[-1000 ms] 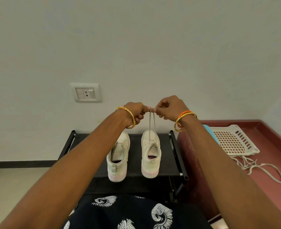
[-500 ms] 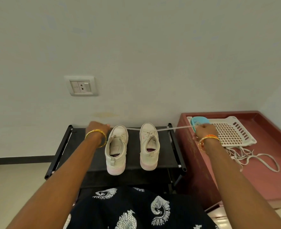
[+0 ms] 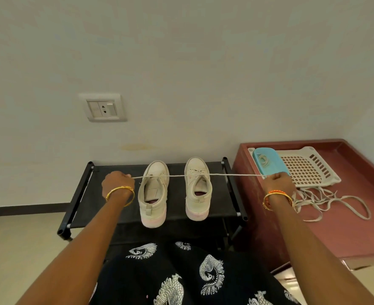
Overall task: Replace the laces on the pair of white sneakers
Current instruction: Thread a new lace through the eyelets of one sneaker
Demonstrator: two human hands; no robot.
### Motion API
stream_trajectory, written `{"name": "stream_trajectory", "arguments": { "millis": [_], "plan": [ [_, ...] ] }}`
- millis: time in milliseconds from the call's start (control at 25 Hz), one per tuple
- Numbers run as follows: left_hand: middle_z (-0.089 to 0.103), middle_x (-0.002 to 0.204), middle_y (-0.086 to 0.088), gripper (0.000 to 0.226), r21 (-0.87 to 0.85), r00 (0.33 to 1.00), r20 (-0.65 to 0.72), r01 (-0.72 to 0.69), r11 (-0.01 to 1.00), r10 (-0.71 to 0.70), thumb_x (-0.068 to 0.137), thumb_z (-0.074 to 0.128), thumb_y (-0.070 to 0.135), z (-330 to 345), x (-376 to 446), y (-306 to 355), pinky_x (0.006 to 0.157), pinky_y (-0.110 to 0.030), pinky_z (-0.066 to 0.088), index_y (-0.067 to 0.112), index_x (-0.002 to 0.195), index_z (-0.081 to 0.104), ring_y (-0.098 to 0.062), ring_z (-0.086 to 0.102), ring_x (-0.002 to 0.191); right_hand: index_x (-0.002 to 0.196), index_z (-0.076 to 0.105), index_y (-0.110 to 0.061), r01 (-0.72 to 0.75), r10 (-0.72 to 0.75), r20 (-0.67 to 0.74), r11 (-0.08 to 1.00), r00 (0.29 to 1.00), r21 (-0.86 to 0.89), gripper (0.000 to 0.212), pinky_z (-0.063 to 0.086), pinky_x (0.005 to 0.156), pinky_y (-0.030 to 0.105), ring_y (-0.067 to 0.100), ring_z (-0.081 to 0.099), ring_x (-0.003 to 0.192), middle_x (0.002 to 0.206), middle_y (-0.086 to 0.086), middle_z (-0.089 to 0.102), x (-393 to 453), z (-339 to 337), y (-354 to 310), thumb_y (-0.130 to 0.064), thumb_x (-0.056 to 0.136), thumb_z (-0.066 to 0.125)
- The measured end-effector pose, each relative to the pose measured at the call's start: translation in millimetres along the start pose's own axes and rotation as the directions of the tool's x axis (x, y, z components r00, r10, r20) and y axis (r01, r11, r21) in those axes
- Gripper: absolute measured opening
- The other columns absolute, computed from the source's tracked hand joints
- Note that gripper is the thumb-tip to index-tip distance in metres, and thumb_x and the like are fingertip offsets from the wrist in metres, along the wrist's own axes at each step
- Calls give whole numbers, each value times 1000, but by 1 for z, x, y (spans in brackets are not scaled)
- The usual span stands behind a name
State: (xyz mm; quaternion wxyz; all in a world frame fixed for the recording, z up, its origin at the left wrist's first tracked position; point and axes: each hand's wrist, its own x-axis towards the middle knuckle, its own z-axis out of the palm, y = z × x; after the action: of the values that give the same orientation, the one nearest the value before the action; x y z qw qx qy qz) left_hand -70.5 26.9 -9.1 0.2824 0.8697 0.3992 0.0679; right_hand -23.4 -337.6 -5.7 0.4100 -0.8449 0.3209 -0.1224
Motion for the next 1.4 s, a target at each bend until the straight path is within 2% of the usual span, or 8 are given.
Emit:
{"name": "stream_trajectory", "arguments": {
  "millis": [120, 200, 280, 440, 600, 840, 1120, 1400],
  "plan": [
    [49, 129, -17, 34, 76, 935, -114, -330, 941, 337, 93, 52, 25, 10, -25, 25, 99, -48, 38, 10, 123, 54, -34, 43, 122, 108, 61, -6, 348, -339, 79, 913, 938, -214, 25, 41, 91, 45, 38, 48, 112, 120, 19, 52, -18, 17, -12, -10, 83, 57],
    [53, 130, -11, 33, 1, 817, -28, -576, 817, 576, 95, 47, 21, 26, -42, 53, 103, -43, 35, 14, 127, 52, -28, 47, 122, 110, 64, -10, 511, -473, 284, 857, 834, -73, 25, 43, 97, 43, 31, 54, 111, 118, 12, 60, -35, 37, -26, -14, 86, 57],
    [60, 124, -10, 33, -51, 725, 168, -670, 741, 667, 98, 40, 17, 51, -57, 77, 103, -41, 37, 13, 128, 52, -27, 52, 117, 113, 65, -14, 517, -459, 524, 855, 717, 43, 24, 44, 99, 41, 24, 58, 109, 116, 6, 65, -53, 56, -38, -18, 91, 56],
    [58, 117, -17, 32, -6, 741, 393, -590, 808, 544, 101, 34, 20, 92, -65, 85, 95, -41, 43, 5, 120, 54, -30, 55, 105, 112, 67, -9, 456, -385, 602, 889, 699, 39, 23, 47, 89, 29, 19, 59, 97, 108, 9, 66, -63, 78, -44, -15, 92, 58],
    [57, 111, -18, 33, -218, 830, 299, -421, 880, 471, 98, 46, 25, 107, -63, 78, 79, -27, 40, 0, 110, 63, -28, 57, 98, 91, 71, -5, 358, -347, 546, 929, 763, 90, 10, 44, 73, 23, 15, 57, 78, 82, 6, 65, -56, 85, -41, -12, 85, 68],
    [69, 93, -11, 23, -517, 940, 238, -90, 851, 244, 89, 62, 24, 112, -65, 76, 65, -15, 40, 4, 95, 72, -9, 55, 72, 79, 61, -9, 365, -384, 407, 922, 829, 127, 7, 46, 70, 26, 14, 56, 78, 96, 7, 58, -60, 96, -32, -6, 84, 65],
    [67, 92, -10, 20, -608, 972, 236, 141, 781, 9, 90, 61, 18, 118, -74, 82, 75, -26, 49, 1, 95, 71, -17, 56, 80, 84, 60, -7, 198, -251, 293, 960, 922, 198, 4, 43, 67, 28, 14, 55, 78, 82, 2, 61, -68, 107, -16, -6, 88, 61],
    [68, 90, -11, 20, -603, 969, 243, 186, 776, -44, 90, 61, 19, 125, -72, 84, 67, -23, 44, 2, 95, 71, -14, 55, 75, 83, 62, -7, 140, -198, 256, 963, 946, 228, 4, 42, 67, 25, 17, 57, 80, 83, 4, 62, -70, 113, -15, -6, 87, 62]
  ]
}}
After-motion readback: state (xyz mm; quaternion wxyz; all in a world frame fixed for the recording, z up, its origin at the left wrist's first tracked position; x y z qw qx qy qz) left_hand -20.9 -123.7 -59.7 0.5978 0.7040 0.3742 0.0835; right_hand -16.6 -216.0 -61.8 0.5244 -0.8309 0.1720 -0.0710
